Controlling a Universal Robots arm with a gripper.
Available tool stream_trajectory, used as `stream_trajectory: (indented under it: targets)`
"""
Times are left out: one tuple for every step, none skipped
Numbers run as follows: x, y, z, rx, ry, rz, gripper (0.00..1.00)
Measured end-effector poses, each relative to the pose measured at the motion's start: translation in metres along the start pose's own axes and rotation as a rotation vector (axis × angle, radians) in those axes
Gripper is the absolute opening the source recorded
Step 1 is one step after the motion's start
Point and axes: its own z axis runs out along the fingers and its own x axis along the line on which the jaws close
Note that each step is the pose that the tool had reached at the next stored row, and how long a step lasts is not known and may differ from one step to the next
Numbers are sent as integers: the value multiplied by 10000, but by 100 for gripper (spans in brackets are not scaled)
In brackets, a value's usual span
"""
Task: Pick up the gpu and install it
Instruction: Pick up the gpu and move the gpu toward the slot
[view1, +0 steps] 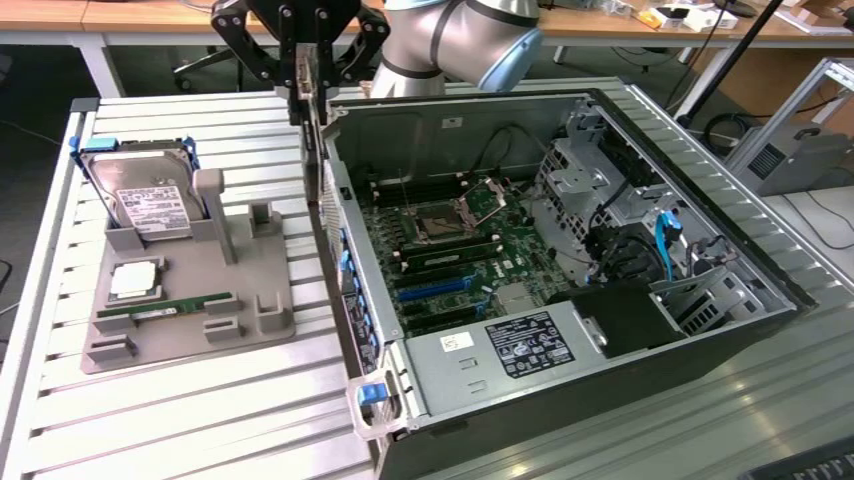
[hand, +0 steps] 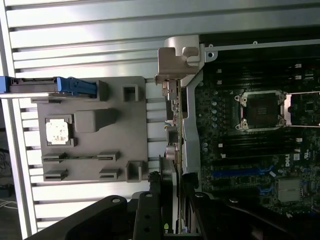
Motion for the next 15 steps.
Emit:
stream_trajectory:
  targets:
    - [-12, 1, 0, 1, 1, 0, 27]
    - [-29, 2, 0, 4, 0, 0, 27]
    - [-39, 3, 1, 4, 0, 0, 27]
    - [-52, 4, 1, 7, 0, 0, 27]
    - [-61, 4, 1, 7, 0, 0, 27]
    - [-74, 5, 2, 9, 0, 0, 27]
    - [-79, 6, 2, 9, 0, 0, 27]
    - [-81, 6, 2, 9, 0, 0, 27]
    - [-83, 6, 2, 9, 0, 0, 27]
    - [-85, 6, 2, 9, 0, 0, 27]
    - [-86, 6, 2, 9, 0, 0, 27]
    - [-89, 6, 2, 9, 0, 0, 27]
    - [-91, 7, 2, 9, 0, 0, 27]
    - [-94, 7, 2, 9, 0, 0, 27]
    - [-96, 7, 2, 9, 0, 0, 27]
